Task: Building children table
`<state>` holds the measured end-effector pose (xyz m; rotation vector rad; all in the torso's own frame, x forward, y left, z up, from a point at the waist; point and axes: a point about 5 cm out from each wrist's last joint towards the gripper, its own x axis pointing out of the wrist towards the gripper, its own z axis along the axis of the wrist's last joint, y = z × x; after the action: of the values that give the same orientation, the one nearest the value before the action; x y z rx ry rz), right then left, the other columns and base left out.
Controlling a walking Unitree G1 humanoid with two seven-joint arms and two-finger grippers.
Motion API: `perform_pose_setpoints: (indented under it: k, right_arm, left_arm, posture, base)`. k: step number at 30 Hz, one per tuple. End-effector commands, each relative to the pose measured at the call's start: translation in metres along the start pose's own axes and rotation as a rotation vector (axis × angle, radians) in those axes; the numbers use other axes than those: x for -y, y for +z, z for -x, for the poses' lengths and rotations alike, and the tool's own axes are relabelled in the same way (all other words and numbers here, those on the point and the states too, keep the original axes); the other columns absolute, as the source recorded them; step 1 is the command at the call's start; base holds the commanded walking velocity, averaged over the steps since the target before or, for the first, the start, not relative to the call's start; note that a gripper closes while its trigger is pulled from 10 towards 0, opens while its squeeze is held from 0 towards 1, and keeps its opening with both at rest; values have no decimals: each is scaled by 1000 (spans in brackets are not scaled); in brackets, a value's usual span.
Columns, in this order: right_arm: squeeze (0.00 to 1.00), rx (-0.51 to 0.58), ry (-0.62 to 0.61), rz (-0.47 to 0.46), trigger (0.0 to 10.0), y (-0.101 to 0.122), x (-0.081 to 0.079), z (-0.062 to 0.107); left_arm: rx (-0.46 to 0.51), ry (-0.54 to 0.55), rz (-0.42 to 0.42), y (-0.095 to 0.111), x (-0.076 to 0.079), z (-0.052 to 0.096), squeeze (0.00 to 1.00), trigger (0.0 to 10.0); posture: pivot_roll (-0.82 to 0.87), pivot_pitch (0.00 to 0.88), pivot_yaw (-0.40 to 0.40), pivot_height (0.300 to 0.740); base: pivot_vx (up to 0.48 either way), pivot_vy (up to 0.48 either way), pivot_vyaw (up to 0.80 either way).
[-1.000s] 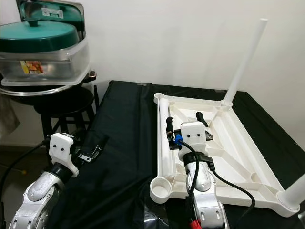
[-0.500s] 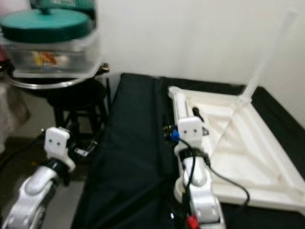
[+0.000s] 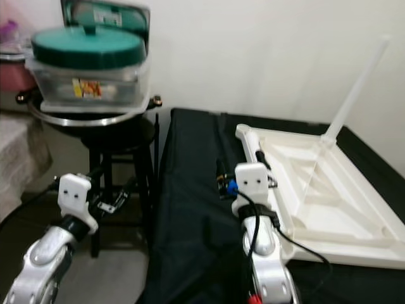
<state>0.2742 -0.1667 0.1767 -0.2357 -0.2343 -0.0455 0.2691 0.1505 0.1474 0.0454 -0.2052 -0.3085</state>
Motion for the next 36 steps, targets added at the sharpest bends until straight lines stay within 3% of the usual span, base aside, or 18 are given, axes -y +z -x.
perform_pose_setpoints:
  k: [1, 13, 36]
  right_arm:
    - [0, -14, -3, 13, 10000, -3, 2, 1]
    - [0, -19, -1, 10, 10000, -5, 0, 1]
    - [0, -24, -1, 11, 10000, -6, 1, 2]
  left_arm:
    - [-16, -11, 9, -2, 3, -1, 0, 10000]
    - [-15, -18, 1, -2, 2, -1, 0, 10000]
    - [-15, -23, 0, -2, 4, -1, 0, 10000]
  posture:
    - [59, 0, -87, 740]
    - [60, 0, -83, 740]
    - [57, 0, -86, 740]
  base:
    - [0, 0, 0]
    - [0, 372, 0]
    - [0, 0, 0]
